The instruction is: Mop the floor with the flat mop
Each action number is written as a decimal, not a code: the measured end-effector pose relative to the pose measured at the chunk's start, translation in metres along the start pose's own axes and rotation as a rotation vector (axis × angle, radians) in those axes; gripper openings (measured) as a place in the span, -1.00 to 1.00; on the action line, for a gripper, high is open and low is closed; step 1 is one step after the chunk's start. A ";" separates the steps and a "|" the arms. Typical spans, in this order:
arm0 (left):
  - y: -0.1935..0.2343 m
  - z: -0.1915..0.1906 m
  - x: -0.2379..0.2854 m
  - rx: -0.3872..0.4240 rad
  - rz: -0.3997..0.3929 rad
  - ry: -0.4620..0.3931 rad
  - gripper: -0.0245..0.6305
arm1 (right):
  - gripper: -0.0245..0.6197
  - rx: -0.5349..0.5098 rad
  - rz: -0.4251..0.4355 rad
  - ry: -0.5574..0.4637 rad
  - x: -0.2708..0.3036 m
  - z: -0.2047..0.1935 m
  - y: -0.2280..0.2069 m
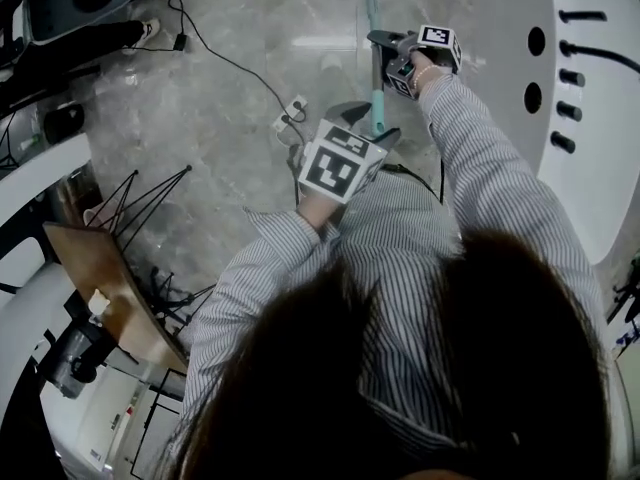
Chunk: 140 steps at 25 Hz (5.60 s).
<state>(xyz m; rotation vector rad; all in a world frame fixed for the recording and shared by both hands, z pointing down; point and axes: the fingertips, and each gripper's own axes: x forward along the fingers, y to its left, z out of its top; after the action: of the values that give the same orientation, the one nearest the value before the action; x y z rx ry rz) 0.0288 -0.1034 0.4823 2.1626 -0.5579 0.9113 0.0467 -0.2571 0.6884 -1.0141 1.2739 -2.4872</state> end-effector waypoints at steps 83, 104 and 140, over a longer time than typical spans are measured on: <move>-0.008 0.046 0.010 -0.092 -0.107 -0.009 -0.09 | -0.50 0.059 -0.012 0.073 -0.029 0.030 0.012; 0.098 0.228 0.102 -0.118 -0.076 -0.008 -0.13 | -0.50 -0.016 -0.057 0.052 0.020 0.235 0.132; -0.124 -0.227 -0.074 -0.114 -0.067 0.063 -0.20 | -0.51 0.041 -0.067 0.083 -0.074 -0.208 -0.157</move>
<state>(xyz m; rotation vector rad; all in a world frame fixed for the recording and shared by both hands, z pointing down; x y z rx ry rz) -0.0435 0.1562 0.4848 2.0311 -0.4913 0.8862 -0.0073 0.0086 0.6883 -0.9686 1.2253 -2.6204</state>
